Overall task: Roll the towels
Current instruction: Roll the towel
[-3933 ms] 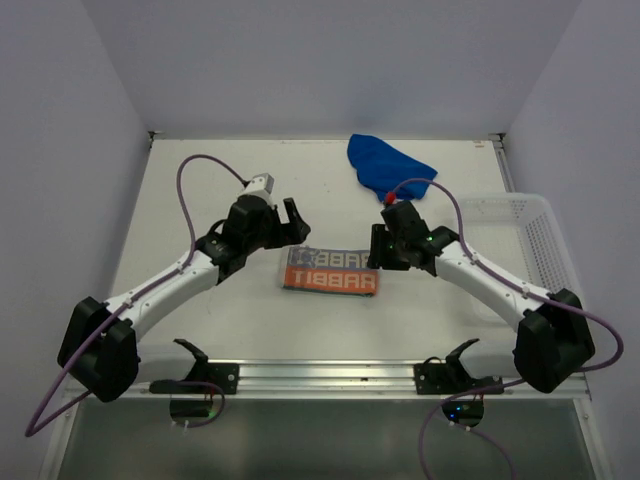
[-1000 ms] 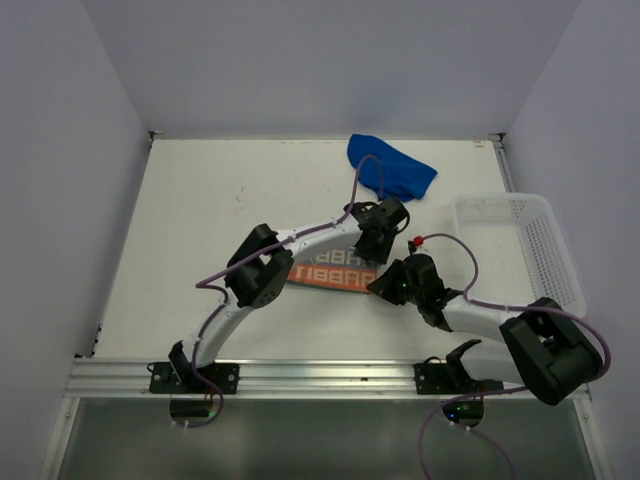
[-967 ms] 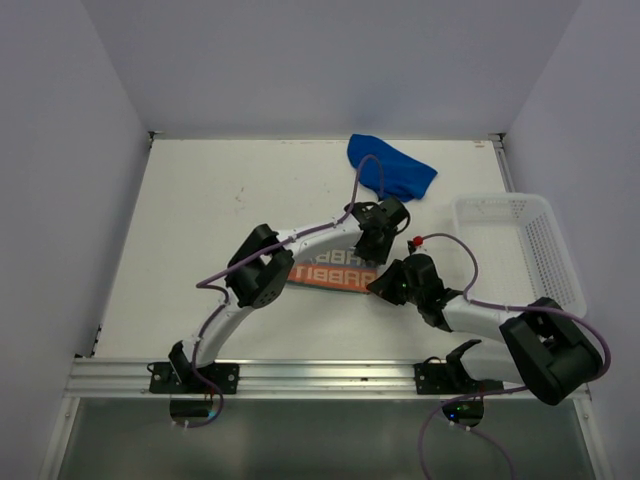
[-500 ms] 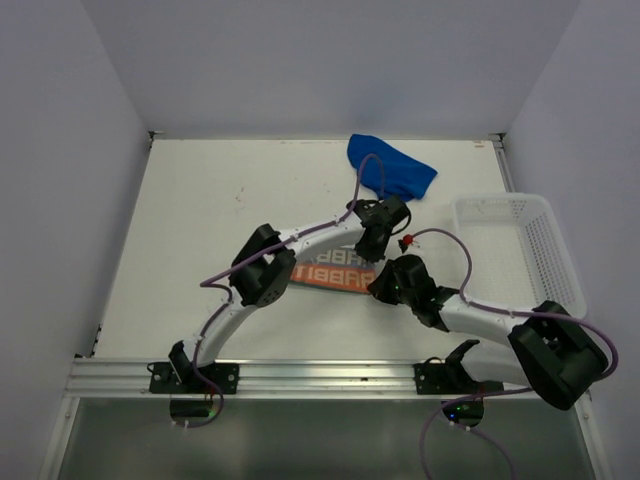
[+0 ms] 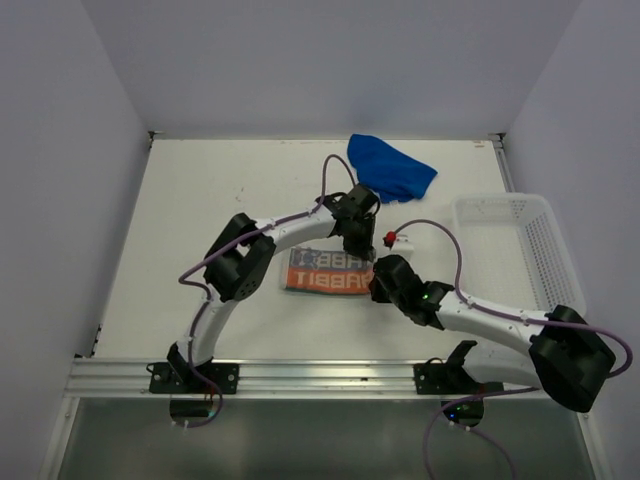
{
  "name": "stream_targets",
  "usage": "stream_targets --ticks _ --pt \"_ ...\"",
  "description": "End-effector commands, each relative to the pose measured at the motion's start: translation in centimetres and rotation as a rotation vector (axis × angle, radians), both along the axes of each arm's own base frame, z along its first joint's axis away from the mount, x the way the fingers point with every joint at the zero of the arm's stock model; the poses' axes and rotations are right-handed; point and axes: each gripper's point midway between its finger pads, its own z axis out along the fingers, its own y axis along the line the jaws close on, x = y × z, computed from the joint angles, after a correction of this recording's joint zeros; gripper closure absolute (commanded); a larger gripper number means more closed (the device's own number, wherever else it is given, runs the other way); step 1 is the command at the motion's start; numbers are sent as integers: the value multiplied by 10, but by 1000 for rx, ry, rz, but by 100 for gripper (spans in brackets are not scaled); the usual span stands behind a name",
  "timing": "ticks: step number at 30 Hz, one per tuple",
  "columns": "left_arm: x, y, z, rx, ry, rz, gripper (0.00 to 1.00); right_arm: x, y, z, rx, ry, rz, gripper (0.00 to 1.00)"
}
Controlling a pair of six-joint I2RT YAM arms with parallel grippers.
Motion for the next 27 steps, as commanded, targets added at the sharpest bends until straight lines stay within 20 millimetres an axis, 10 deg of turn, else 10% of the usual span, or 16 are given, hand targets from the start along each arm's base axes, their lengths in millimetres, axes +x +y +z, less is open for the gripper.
stream_targets --ticks 1,27 --pt "46 -20 72 -211 -181 57 100 -12 -13 7 -163 3 20 100" --pt "58 3 72 -284 -243 4 100 -6 5 25 -532 -13 61 100"
